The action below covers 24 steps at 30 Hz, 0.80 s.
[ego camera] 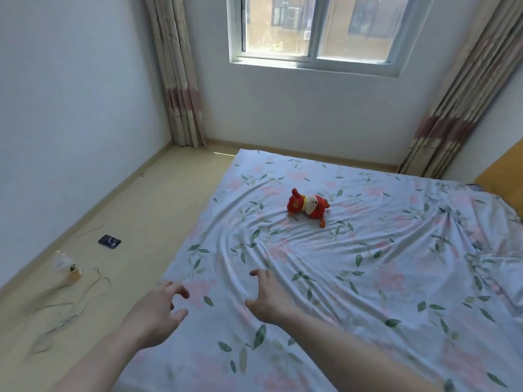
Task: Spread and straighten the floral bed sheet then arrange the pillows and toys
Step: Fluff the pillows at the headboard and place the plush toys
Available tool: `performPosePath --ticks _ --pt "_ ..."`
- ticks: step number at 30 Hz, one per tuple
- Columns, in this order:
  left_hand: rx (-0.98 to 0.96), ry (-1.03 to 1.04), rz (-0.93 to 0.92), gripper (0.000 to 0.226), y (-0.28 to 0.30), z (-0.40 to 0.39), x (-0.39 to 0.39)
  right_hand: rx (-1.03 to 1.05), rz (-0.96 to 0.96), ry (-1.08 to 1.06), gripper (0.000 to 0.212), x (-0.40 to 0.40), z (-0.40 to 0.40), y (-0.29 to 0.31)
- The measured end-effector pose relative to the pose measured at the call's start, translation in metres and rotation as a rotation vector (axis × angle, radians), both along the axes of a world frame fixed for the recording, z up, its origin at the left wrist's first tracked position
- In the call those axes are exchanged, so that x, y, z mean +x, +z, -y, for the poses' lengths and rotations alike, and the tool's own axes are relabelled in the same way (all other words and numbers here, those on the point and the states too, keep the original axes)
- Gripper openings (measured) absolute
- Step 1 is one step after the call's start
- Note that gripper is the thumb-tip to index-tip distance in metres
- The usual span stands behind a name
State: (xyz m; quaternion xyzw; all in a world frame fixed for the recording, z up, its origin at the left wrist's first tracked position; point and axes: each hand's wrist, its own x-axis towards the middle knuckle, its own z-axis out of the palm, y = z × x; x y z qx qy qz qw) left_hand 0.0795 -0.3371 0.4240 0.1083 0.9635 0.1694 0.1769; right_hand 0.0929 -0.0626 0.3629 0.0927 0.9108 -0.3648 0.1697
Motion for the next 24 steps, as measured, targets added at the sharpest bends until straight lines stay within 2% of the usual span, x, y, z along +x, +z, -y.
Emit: performPosePath --ticks 2,9,17,24 --pt "0.037 -0.043 0.002 0.018 -0.003 0.045 -0.028 0.008 -0.01 -0.047 0.064 -0.02 0.051 -0.002" --pt "0.043 -0.268 0.056 0.019 -0.003 0.121 -0.105 0.024 0.034 -0.287 0.061 -0.022 0.135 0.003" --pt "0.122 -0.484 0.072 0.021 0.008 0.107 -0.184 0.04 0.042 -0.575 0.064 -0.025 0.139 0.017" --pt "0.114 -0.55 0.06 0.022 0.022 0.13 -0.259 0.014 0.038 -0.639 0.063 -0.095 0.164 0.022"
